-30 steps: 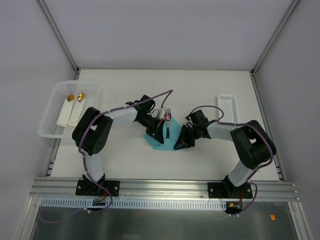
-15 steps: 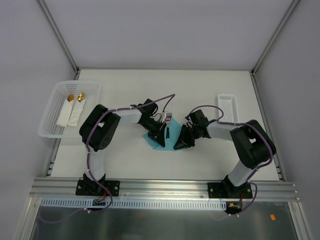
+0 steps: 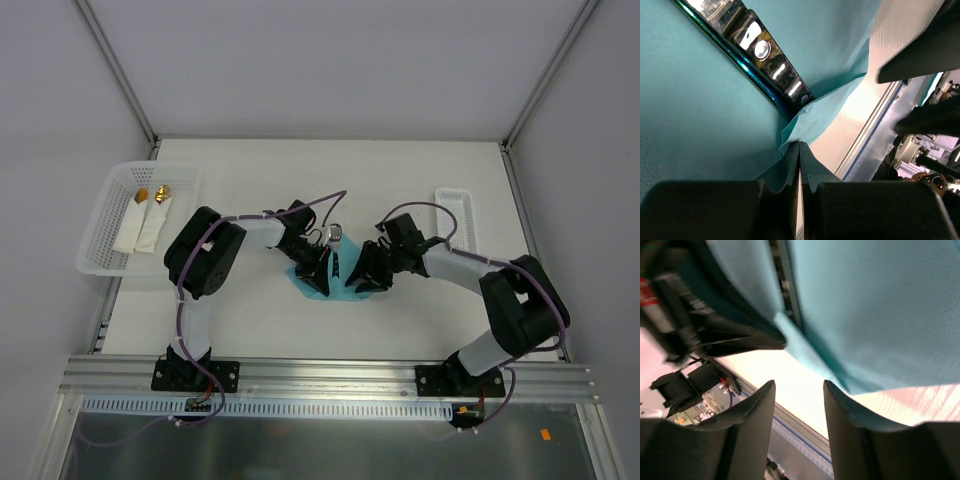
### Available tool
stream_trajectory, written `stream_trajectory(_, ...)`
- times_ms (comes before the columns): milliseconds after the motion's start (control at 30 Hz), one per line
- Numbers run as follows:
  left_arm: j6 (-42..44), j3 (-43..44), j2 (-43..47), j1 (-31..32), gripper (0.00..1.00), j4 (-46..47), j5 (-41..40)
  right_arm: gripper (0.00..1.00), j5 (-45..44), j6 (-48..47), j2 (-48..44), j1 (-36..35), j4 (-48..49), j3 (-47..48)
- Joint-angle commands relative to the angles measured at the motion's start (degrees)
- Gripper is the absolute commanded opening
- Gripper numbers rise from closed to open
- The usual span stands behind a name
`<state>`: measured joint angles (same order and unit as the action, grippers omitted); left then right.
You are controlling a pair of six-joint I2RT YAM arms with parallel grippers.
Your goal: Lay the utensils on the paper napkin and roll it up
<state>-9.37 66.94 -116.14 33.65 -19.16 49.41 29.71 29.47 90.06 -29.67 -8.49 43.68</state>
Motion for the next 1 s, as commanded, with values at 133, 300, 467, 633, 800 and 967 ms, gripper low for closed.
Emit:
stream_trajectory(133,0.05,0.74,-0.93,-0.51,0.00,0.26,-2.12,0.53,-4.14,2.78,-11.39,0.93,-2.58,-3.85)
stream_trajectory(300,-0.04,0.74,-1.11,-0.51,0.00,0.26,-1.95,0.48,-5.37,3.14,-12.02,0.84,-1.44,-7.03)
stream_trajectory(467,-0.04,0.56,-1.11,-0.51,0.00,0.26,-2.03,0.30,-7.65,2.34,-10.35,0.84,-1.88,-7.47)
stream_trajectory(633,0.05,0.56,-1.02,-0.51,0.00,0.26,-2.03,0.41,-11.07,5.67,-12.36,1.02,-2.41,-10.19)
stream_trajectory(800,0.05,0.65,-1.20,-0.51,0.00,0.26,-1.95,0.52,-13.63,5.77,-14.91,4.88,-2.58,-11.78)
stream_trajectory(967,0.05,0.56,-1.37,-0.43,0.00,0.26,-1.95,0.61,-15.82,1.29,-13.16,10.76,-5.04,-9.32)
